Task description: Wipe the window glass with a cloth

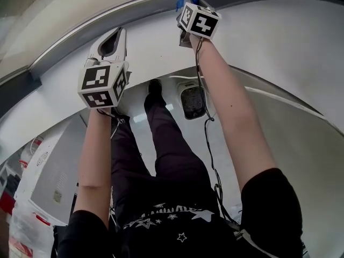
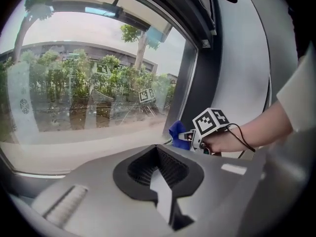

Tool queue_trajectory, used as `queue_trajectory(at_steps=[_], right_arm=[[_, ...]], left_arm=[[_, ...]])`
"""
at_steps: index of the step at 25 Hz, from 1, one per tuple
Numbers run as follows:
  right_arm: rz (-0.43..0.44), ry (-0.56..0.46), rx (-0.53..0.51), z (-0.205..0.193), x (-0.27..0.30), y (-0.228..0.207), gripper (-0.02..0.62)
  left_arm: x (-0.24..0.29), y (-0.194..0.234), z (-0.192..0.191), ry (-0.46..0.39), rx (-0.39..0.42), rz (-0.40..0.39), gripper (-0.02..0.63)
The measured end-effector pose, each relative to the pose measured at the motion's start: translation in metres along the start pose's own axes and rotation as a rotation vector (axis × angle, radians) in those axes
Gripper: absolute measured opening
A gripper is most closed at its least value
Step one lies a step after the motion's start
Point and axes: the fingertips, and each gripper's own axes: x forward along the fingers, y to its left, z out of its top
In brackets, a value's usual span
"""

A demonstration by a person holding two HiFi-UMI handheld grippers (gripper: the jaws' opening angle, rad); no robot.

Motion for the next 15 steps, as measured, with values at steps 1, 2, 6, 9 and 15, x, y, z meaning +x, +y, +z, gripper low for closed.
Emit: queue_trajectory(at_steps=[1,2,6,9,15], right_arm=[[-0.005,-0.005,0.004,0.001,0.000,-0.006,0.075],[-0.007,-0.010,0.000,0.002,0.000,-0.010,0.075],[-0.003,-0.022,0.005,0.008,-0.006,-0.015,0.075],[-0.005,-0.022,0.022,0.011,-0.016,-0.016,0.075],[0.093,-0.033,0.045,0.003,-0.051,0.022,0.075]], left_arm=[[0.002,-0.004,0.002,0.000,0.002,-0.002,0.009],[0.003,-0.007,0.002,0.001,0.004,-0.004,0.009],[-0.001,-0.019,0.008,-0.003,0.005,-0.004,0.008],[-0.009,-0.025,0.013,-0.007,0.000,-0.002,0.009],[-0.052,-0.033,0.009,-0.025,-0.032,-0.015,0.008]])
